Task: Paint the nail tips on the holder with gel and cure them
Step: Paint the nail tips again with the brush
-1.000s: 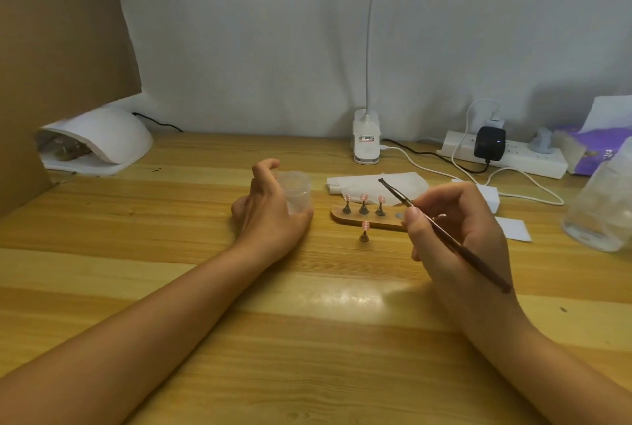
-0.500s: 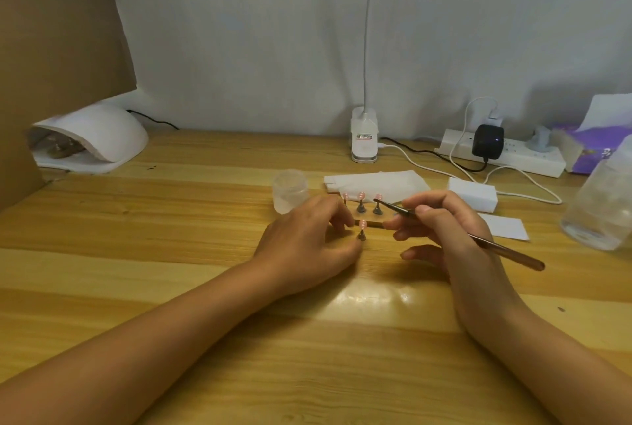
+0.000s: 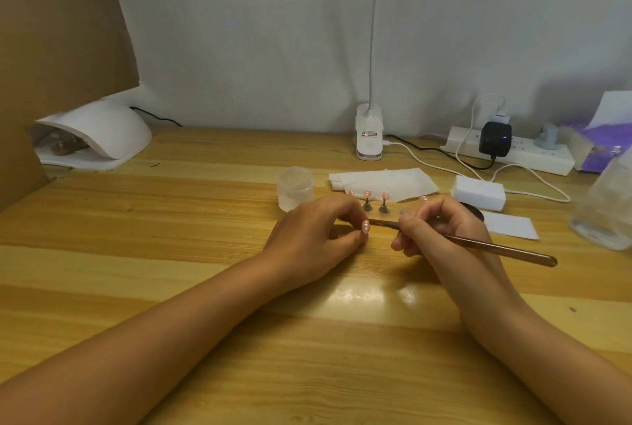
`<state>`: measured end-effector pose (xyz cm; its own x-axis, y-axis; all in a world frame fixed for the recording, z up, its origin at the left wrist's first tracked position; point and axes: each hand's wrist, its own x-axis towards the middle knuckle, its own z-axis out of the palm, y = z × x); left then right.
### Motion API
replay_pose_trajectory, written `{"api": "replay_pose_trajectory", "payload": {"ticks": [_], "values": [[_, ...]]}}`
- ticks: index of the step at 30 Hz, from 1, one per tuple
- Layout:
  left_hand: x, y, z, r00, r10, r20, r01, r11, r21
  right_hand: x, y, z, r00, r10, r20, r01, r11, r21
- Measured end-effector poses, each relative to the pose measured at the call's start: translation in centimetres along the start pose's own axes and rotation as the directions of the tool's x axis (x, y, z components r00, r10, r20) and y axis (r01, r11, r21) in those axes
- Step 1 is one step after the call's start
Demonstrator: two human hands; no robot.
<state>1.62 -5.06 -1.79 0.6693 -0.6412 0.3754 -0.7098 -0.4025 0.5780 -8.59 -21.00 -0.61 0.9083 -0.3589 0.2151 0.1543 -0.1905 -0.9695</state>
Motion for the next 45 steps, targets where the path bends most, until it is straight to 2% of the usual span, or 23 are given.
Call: {"api": "replay_pose_trajectory", "payload": {"ticks": [26,34,45], "values": [[-0.18,0.13,-0.21,0.999,0.031,0.031,-0.031,1.0,0.0,-0.05,-0.09,-0.25,0.996,0.016,0.093,0.0,0.986,-0.166],[-0.22,0.03,-0.21,0.999,0.036,0.031,-0.036,0.999,-0.008,-0.07,-0.19,-0.19,0.999,-0.015,0.046,0.019,0.997,-0.076],[-0.22,0.02,-0.23,0.999,0.023,0.039,-0.024,1.0,0.006,0.04,0.0,-0.2,0.995,0.01,0.097,0.007,0.986,-0.166]]}}
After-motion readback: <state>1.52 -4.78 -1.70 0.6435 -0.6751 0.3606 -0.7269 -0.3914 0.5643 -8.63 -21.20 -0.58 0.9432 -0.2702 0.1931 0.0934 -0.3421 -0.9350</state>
